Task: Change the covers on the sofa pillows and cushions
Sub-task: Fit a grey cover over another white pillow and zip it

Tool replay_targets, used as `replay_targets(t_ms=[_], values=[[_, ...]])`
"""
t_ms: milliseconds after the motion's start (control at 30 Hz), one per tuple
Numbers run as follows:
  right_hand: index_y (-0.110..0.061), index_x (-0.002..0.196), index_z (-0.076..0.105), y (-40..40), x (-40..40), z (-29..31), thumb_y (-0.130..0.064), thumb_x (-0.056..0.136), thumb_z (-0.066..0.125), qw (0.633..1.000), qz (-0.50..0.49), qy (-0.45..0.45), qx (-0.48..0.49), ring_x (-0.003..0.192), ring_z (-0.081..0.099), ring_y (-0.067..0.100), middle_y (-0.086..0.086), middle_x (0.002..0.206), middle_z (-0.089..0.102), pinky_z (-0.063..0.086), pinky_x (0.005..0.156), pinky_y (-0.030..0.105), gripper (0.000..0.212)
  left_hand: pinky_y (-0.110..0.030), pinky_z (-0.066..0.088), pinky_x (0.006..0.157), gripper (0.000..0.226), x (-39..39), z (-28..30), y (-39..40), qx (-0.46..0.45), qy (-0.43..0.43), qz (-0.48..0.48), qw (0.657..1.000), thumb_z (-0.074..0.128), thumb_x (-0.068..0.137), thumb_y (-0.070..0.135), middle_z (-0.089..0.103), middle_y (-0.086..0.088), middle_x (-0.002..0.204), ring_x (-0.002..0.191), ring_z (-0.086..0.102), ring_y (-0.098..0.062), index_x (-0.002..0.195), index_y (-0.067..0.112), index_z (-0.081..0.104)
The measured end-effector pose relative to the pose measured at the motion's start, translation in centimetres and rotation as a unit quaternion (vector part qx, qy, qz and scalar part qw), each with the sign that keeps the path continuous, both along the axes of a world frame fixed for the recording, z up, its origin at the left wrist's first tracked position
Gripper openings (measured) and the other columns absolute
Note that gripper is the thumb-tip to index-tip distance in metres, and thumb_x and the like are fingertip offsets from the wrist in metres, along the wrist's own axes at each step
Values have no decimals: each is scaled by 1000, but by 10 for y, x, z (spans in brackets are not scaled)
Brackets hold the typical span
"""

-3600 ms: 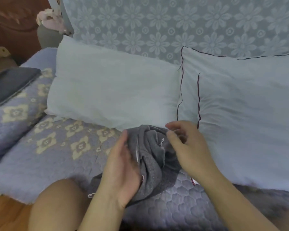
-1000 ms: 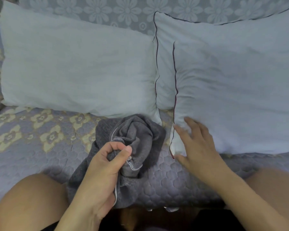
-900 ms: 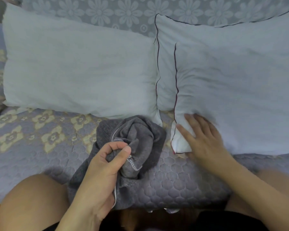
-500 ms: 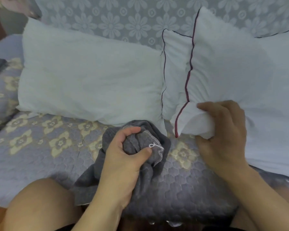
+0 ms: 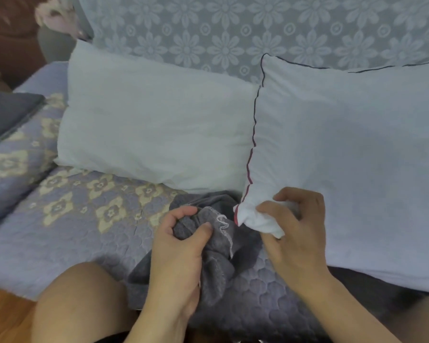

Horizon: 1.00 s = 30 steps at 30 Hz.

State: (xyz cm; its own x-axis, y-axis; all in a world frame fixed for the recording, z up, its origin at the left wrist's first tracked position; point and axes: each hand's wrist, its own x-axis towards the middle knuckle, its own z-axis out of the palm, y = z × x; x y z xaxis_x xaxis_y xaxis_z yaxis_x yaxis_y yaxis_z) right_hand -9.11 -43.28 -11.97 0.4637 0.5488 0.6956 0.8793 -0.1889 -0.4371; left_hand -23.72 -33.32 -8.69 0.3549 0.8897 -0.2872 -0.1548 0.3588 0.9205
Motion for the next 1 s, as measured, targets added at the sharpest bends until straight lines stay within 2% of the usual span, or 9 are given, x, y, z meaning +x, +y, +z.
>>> replay_targets(t_ms=[167, 333, 433, 500, 600, 767, 867, 933, 1000], values=[[-32, 105, 65, 4, -6, -1, 4, 64, 83, 999, 27, 26, -2, 111, 44, 31, -5, 124, 38, 47, 80, 51, 58, -45, 62, 76, 34, 11, -3, -7, 86, 44, 9, 995, 77, 83, -2, 76, -8, 92, 90, 74, -32, 92, 30, 71], [-31, 95, 64, 5, -10, -22, 10, 56, 74, 999, 17, 8, -26, 114, 40, 32, 4, 124, 43, 33, 94, 32, 57, -55, 61, 80, 32, 19, -2, -19, 116, 52, -20, 992, 71, 88, -1, 75, -10, 92, 88, 72, -36, 94, 30, 70], [-26, 86, 76, 3, -13, -33, 1, 62, 69, 999, -31, -1, -13, 115, 39, 34, 5, 122, 43, 34, 102, 48, 37, -44, 59, 85, 26, 17, 0, -24, 45, 19, -49, 998, 66, 93, 0, 77, -9, 100, 95, 74, -29, 102, 24, 69], [-24, 93, 77, 4, -16, -38, -3, 68, 64, 999, -42, -4, -25, 112, 39, 34, 6, 119, 44, 40, 96, 56, 35, -41, 58, 84, 26, 16, -2, -26, 35, 21, -57, 998, 70, 91, 3, 77, -9, 103, 96, 75, -27, 106, 24, 68], [-19, 115, 72, 3, -20, -37, -5, 74, 55, 997, 42, 13, -60, 108, 41, 29, 6, 115, 50, 44, 85, 49, 46, -28, 59, 78, 30, 18, -4, -27, 56, 42, -51, 996, 72, 90, 2, 77, -5, 104, 95, 75, -18, 110, 23, 66], [-14, 125, 62, -8, -11, -30, -30, 90, 57, 978, 152, 83, -118, 119, 43, 22, -5, 127, 54, 38, 101, 40, 39, -36, 53, 100, 59, 19, 2, -27, 39, -6, -122, 992, 58, 90, -1, 74, 5, 120, 114, 68, -12, 137, 35, 54], [-33, 140, 50, -14, -8, -23, -59, 96, 43, 949, 207, 173, -162, 135, 33, 2, -23, 136, 45, 28, 111, 22, 51, -31, 41, 108, 83, 21, -7, -26, 57, 4, -220, 974, 62, 75, 22, 64, 13, 137, 131, 56, -6, 144, 60, 36], [-48, 147, 32, -14, -7, -22, -69, 86, 48, 916, 217, 268, -203, 140, 19, -9, -35, 141, 33, 20, 111, 10, 67, -11, 37, 103, 71, 34, -16, -16, 114, 95, -253, 956, 65, 84, 26, 53, 3, 152, 136, 45, -2, 143, 53, 36], [-44, 148, 35, -11, -4, -24, -65, 77, 60, 912, 192, 285, -225, 139, 24, -9, -31, 140, 39, 22, 114, 15, 78, -2, 31, 101, 56, 37, -24, -4, 153, 163, -301, 927, 55, 96, 56, 34, 0, 163, 136, 35, 1, 143, 46, 26]])
